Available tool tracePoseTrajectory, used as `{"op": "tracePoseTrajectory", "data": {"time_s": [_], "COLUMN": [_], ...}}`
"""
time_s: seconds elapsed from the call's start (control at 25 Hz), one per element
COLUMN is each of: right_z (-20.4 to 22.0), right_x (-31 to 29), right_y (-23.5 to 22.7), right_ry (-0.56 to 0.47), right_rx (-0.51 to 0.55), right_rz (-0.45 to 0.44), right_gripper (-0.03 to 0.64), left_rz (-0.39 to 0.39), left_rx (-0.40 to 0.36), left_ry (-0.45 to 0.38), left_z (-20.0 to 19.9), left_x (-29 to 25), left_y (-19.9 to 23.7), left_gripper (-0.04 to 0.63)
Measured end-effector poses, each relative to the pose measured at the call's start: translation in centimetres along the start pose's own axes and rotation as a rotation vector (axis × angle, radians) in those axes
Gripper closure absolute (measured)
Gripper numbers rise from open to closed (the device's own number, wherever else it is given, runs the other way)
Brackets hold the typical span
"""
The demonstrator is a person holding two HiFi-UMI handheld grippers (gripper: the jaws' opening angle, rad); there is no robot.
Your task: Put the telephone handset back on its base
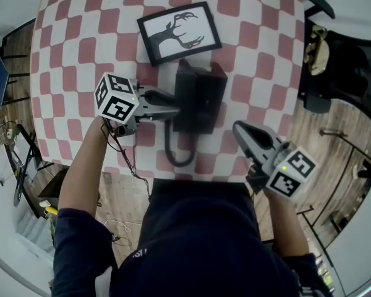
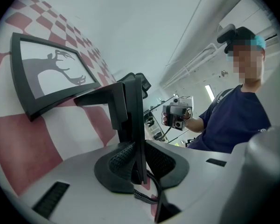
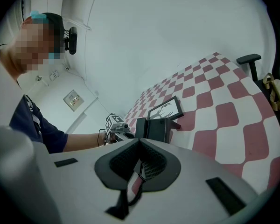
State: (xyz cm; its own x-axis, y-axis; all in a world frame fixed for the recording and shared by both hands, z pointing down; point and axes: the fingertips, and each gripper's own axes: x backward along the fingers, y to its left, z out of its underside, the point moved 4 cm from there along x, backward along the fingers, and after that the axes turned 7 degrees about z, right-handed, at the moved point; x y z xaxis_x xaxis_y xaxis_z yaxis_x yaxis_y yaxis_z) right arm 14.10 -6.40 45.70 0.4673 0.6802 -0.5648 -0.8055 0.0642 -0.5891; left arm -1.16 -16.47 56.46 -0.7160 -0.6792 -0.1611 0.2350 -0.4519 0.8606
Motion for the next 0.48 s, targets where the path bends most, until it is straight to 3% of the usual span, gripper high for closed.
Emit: {"op": "tracePoseTrajectory", "data": {"time_s": [0.32, 0.48], "right_z": [0.09, 0.32], "right_x": [-0.21, -0.4], "right_y": [-0.05, 0.07], "right_ry": [0.004, 0.01], "right_rx": [-0.004, -0.002], "right_rz": [-0.003, -0.006], "right_gripper": [0.6, 0.6], "left_rz": [-0.009, -0.063], "left_rx": [0.028, 0.024], "left_ry": [0.028, 0.029], "left_z": [0.33, 0.33], "left_x": [-0.26, 0.05], "left_y": [0.62, 1.08], "left_gripper": [0.502, 0.47]}}
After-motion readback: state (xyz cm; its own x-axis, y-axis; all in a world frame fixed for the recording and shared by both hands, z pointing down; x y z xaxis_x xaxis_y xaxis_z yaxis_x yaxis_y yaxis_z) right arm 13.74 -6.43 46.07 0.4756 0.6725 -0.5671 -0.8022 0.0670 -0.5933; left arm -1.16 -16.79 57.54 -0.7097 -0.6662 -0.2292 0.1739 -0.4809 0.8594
